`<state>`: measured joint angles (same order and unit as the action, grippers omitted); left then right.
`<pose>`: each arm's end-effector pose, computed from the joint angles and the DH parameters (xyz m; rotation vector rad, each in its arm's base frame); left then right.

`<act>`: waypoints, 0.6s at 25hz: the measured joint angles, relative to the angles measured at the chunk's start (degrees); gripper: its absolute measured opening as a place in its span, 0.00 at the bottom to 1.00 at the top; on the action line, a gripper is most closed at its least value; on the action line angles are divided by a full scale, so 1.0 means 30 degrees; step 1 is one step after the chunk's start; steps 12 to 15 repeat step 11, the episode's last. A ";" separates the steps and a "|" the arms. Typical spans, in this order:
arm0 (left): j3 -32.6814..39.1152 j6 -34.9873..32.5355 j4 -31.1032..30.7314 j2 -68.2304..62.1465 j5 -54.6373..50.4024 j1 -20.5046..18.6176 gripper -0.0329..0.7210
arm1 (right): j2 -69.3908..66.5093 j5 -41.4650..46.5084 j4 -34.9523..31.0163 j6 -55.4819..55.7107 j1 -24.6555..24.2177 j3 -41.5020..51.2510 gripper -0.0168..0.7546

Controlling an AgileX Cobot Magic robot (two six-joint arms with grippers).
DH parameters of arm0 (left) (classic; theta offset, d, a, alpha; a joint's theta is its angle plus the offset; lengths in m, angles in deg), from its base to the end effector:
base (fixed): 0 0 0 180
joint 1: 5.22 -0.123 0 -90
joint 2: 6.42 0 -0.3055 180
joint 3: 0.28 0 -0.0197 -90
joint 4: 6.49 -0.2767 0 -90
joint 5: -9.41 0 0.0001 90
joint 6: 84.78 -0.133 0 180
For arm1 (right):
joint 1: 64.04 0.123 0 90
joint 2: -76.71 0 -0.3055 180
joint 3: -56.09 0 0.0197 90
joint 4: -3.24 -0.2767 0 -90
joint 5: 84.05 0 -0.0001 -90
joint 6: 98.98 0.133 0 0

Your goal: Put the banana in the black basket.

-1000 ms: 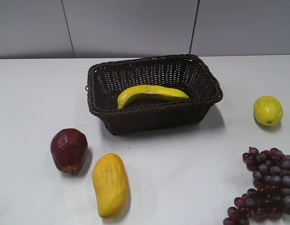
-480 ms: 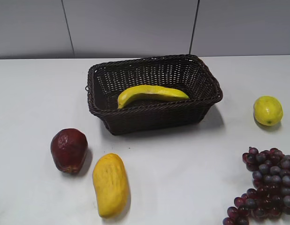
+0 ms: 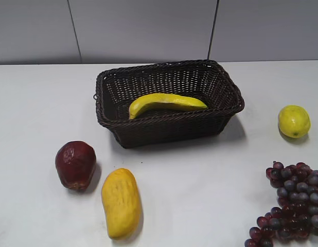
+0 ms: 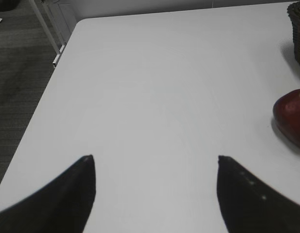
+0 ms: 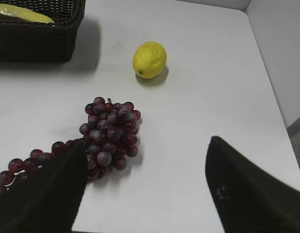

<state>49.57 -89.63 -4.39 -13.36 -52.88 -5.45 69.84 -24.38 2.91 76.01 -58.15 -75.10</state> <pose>0.0336 -0.0042 0.2633 0.0859 2.0760 0.0101 0.0340 0.0042 0.2748 -0.1915 2.0041 0.0166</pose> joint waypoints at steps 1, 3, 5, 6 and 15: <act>0.0000 0.0000 0.0000 0.0000 0.0000 0.0000 0.81 | 0.0000 0.0000 0.0109 0.0000 0.0000 0.0000 0.77; 0.0000 0.0000 0.0000 0.0000 0.0000 0.0000 0.81 | 0.0000 0.0000 0.0109 0.0023 0.0000 0.0000 0.76; 0.0000 0.0000 0.0000 0.0000 0.0000 0.0000 0.81 | 0.0000 0.0000 0.0109 0.0023 0.0000 0.0000 0.76; 0.0000 0.0000 0.0000 0.0000 0.0000 0.0000 0.81 | 0.0000 0.0000 0.0109 0.0023 0.0000 0.0000 0.76; 0.0000 0.0000 0.0000 0.0000 0.0000 0.0000 0.81 | 0.0000 0.0000 0.0109 0.0023 0.0000 0.0000 0.76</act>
